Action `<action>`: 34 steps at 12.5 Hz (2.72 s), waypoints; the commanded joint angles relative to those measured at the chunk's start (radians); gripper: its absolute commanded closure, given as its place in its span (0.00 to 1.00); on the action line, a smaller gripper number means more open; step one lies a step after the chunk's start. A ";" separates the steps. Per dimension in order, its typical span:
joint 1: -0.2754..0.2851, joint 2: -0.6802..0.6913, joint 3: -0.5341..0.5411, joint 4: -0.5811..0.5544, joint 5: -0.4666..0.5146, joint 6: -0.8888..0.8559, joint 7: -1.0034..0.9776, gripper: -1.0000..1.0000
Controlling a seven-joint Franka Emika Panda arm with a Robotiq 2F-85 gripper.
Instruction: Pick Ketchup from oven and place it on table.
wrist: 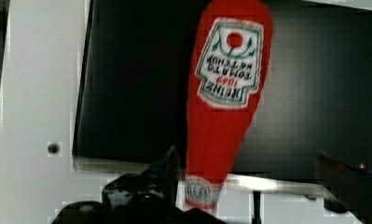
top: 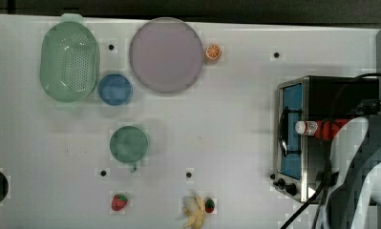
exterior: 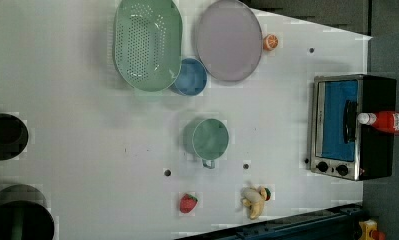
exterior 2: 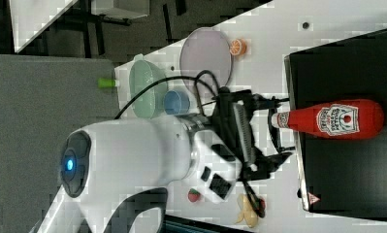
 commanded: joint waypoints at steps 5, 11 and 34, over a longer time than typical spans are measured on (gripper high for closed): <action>-0.048 0.172 -0.033 0.033 0.152 0.137 0.007 0.00; -0.067 0.262 -0.032 0.031 0.243 0.181 0.007 0.00; 0.118 0.048 0.057 0.326 0.078 -0.314 0.000 0.36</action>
